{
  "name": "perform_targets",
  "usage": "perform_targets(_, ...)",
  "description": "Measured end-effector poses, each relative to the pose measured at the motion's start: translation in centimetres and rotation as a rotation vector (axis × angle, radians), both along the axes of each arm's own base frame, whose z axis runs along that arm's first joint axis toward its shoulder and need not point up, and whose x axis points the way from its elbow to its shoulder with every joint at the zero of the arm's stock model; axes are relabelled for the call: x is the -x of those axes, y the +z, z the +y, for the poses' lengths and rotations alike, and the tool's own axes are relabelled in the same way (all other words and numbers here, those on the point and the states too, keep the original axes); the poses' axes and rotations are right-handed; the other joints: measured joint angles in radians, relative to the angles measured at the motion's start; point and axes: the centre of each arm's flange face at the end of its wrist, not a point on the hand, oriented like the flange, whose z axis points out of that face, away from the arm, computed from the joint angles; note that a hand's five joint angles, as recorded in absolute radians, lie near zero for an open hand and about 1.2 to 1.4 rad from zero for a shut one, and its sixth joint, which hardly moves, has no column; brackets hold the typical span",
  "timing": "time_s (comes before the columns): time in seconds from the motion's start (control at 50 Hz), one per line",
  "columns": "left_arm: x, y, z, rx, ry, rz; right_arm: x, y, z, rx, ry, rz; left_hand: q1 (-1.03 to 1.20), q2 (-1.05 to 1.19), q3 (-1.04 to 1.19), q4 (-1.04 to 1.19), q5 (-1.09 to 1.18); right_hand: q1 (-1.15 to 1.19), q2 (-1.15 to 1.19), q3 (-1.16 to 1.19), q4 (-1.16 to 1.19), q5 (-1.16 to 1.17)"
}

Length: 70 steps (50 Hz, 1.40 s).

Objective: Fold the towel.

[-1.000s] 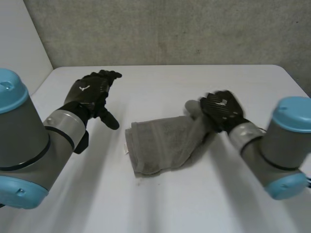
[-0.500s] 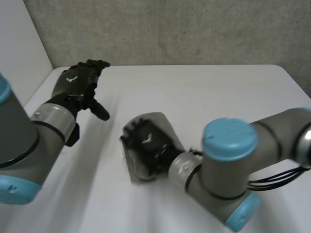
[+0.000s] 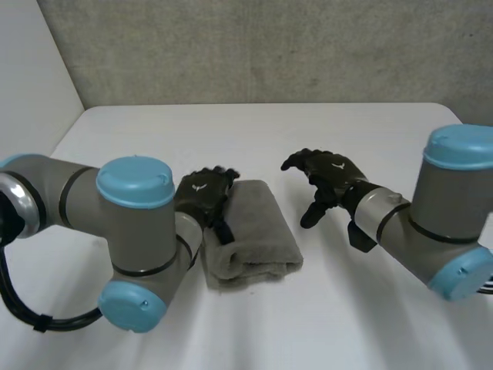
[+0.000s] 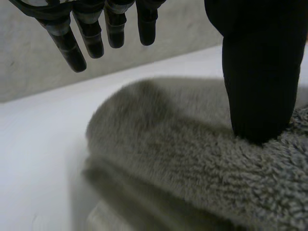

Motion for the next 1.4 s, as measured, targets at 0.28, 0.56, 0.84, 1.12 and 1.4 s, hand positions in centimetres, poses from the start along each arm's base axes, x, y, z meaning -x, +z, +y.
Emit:
perform_targets(0.28, -2.2, -2.3, 1.2, -0.063, 0.067, -0.083, -4.0, -3.6, 1.0, -0.157, 0.123, 0.087, -0.004, 0.0, 0.0, 0.0, 0.0, 0.0, 0.0, 0.0, 0.0, 0.0)
perform_targets(0.56, -2.1, -0.9, 1.2, -0.017, 0.049, -0.092, -4.2, -2.0, 0.9, -0.032, 0.142, 0.148, -0.006, 0.0, 0.0, 0.0, 0.0, 0.0, 0.0, 0.0, 0.0, 0.0)
perform_targets(0.84, -5.7, 14.4, -0.5, 0.29, 0.121, 0.097, 3.0, 13.3, -0.1, 0.323, -0.243, 0.008, -0.006, 0.0, 0.0, 0.0, -0.002, 0.0, 0.0, 0.0, 0.0, 0.0)
perform_targets(1.12, -10.3, 20.8, 2.2, 0.384, 0.18, 0.161, 6.6, 16.4, 1.9, 0.391, -0.376, -0.002, -0.006, 0.0, 0.0, 0.0, -0.002, 0.0, 0.0, 0.0, 0.0, 0.0)
perform_targets(1.4, -10.2, 20.6, 2.1, 0.355, 0.149, 0.203, 6.0, 15.9, 2.5, 0.388, -0.335, 0.016, -0.006, 0.0, 0.0, 0.0, -0.002, 0.0, 0.0, 0.0, 0.0, 0.0)
